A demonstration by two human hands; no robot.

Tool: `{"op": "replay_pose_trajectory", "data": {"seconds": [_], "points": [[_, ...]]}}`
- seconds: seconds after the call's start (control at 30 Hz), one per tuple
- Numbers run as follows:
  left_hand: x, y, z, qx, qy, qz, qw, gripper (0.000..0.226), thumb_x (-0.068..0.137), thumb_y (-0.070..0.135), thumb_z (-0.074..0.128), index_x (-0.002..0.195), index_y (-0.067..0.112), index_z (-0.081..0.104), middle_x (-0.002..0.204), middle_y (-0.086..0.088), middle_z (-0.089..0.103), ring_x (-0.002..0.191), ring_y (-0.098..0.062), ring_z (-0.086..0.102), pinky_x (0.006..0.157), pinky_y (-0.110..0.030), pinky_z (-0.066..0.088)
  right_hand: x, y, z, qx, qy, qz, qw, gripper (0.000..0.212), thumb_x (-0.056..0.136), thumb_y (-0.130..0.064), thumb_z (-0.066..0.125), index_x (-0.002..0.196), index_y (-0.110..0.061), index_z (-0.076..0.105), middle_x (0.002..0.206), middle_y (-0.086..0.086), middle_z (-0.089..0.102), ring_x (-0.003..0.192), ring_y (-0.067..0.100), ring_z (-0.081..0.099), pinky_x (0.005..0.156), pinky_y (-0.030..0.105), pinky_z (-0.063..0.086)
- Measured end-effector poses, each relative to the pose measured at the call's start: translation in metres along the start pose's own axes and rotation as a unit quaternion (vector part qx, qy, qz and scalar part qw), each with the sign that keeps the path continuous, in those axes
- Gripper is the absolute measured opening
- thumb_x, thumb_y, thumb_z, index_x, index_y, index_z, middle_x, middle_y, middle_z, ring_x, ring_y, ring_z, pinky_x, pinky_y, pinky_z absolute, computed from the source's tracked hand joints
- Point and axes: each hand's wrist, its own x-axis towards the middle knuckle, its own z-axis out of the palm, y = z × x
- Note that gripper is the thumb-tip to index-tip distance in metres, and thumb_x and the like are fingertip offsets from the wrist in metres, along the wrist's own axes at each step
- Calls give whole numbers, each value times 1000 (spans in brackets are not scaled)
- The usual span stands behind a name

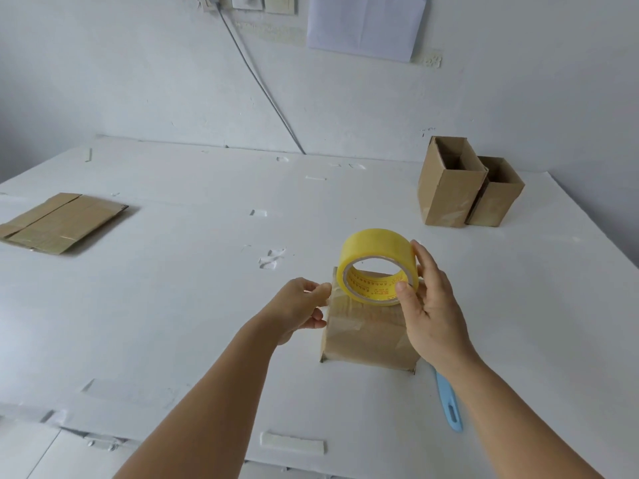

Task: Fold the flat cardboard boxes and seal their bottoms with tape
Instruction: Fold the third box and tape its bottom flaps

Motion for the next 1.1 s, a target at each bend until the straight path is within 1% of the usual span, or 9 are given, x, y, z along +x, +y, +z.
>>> {"op": "replay_pose_trajectory", "data": {"seconds": [0.13, 0.27, 0.37, 0.47, 0.67, 0.73, 0.83, 0.97, 1.1], "points": [[-10, -12, 3, 95, 57, -68, 991, 46, 90, 48, 58, 106, 6, 52, 88, -12, 60, 70, -20, 64, 68, -34, 60, 0, 1, -1, 2, -3, 4, 1000, 55, 95, -33, 46, 145, -40, 24, 116, -11, 39, 101, 6, 51, 86, 24, 38], [-24, -12, 11, 81, 124, 108, 983, 14, 99, 26, 43, 104, 21, 55, 107, 3, 61, 94, -10, 60, 90, -32, 50, 0, 3, -1, -3, -4, 3, 1000, 55, 95, -35, 46, 145, -42, 25, 118, -11, 41, 106, 11, 55, 87, 30, 43], [-46, -3, 24, 16, -12, 245, 969, 26, 103, 29, 40, 127, 32, 48, 124, 21, 53, 116, 7, 48, 98, -12, 36, 0, 2, -1, -5, 0, 4, 1000, 54, 95, -34, 46, 144, -42, 25, 118, -11, 41, 107, 9, 53, 89, 32, 43], [-48, -10, 39, 39, -47, 282, 957, 48, 96, 25, 56, 134, 42, 32, 132, 16, 53, 122, 3, 48, 101, -17, 38, 0, 1, 1, -9, -5, 7, 1000, 53, 96, -35, 45, 144, -42, 24, 124, -8, 45, 107, 9, 52, 87, 33, 44], [-34, -12, 26, 129, -87, 80, 985, 72, 76, 66, 65, 129, 27, 36, 125, 13, 53, 105, -8, 55, 86, -31, 53, 2, 0, -1, -6, -10, 19, 1000, 53, 96, -36, 44, 144, -43, 23, 123, -4, 49, 101, 15, 55, 84, 35, 45], [-34, -2, 26, 196, -36, 146, 969, 90, 73, 67, 67, 141, 26, 24, 136, 16, 37, 118, -8, 44, 89, -23, 48, 1, -1, -2, 3, -8, 15, 1000, 53, 96, -36, 46, 143, -43, 24, 121, -4, 48, 101, 16, 57, 83, 34, 46], [-20, 12, 30, 180, -23, 252, 950, 119, 54, 61, 83, 149, 34, 17, 154, 3, 28, 144, -18, 25, 113, -43, 31, 4, -3, -2, 26, -9, 31, 999, 57, 93, -35, 53, 140, -49, 24, 120, -5, 49, 100, 13, 59, 84, 33, 48], [-3, 8, 31, 131, -50, 271, 952, 97, 53, 42, 88, 128, 54, 29, 132, 11, 53, 126, -7, 49, 107, -38, 41, 11, -3, -3, 82, -40, 52, 994, 65, 87, -28, 63, 131, -58, 26, 128, -12, 47, 113, 7, 54, 96, 32, 44], [2, 3, 26, 211, -7, 274, 938, 96, 49, 60, 82, 132, 45, 36, 133, 18, 48, 127, -9, 45, 107, -42, 39, 16, -7, -9, 115, -58, 49, 990, 61, 86, -17, 63, 114, -64, 35, 107, -7, 59, 100, 13, 61, 92, 39, 50]]}}
